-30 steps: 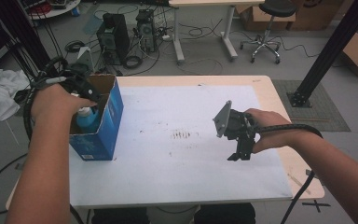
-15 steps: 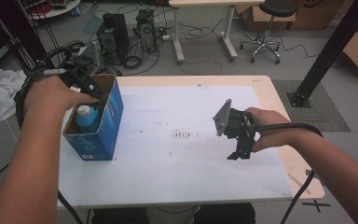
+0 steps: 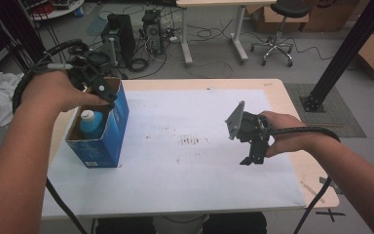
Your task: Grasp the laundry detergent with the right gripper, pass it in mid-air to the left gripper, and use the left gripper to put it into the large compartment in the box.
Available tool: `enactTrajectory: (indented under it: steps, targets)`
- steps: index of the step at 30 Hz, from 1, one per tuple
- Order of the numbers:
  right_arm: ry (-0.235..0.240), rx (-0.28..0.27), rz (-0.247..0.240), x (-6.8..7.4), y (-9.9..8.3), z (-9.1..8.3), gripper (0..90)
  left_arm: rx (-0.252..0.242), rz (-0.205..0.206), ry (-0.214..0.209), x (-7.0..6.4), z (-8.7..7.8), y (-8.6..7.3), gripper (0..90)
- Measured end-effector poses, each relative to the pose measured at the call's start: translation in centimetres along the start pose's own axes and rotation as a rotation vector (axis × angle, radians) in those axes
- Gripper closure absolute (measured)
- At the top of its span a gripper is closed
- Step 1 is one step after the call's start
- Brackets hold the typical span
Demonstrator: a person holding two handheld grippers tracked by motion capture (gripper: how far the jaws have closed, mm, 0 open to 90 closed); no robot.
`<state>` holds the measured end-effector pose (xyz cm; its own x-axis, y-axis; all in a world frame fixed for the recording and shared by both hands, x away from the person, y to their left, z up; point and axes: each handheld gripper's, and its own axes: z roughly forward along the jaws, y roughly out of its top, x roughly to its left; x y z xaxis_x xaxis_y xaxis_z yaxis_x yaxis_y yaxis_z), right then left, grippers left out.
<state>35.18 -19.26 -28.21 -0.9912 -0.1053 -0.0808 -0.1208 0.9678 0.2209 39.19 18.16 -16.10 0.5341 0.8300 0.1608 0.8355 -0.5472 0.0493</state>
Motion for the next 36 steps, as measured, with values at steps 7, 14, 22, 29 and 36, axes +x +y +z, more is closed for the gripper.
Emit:
enactTrajectory:
  steps: [7,14,22,29,36]
  targets:
    - [-0.008,-0.001,0.013,-0.2,-0.3,-0.6,0.7,-0.035,0.177,-0.036,-2.1,-0.9,0.9,0.1]
    - [-0.01,0.012,0.018,-0.6,-0.4,-1.3,0.5,-0.066,0.409,-0.087,-5.2,-1.6,1.8,0.1]
    - [0.0,0.037,0.022,-0.8,-0.3,-1.6,0.0,-0.03,0.652,-0.142,-8.9,-0.9,2.5,0.1]
    - [0.01,0.059,0.014,-0.7,-0.5,-1.5,0.0,-0.019,0.682,-0.145,-10.0,-0.6,3.0,0.1]
    - [-0.003,0.062,0.016,-0.6,-0.9,-2.1,0.0,0.006,0.744,-0.16,-11.1,0.1,3.2,0.1]
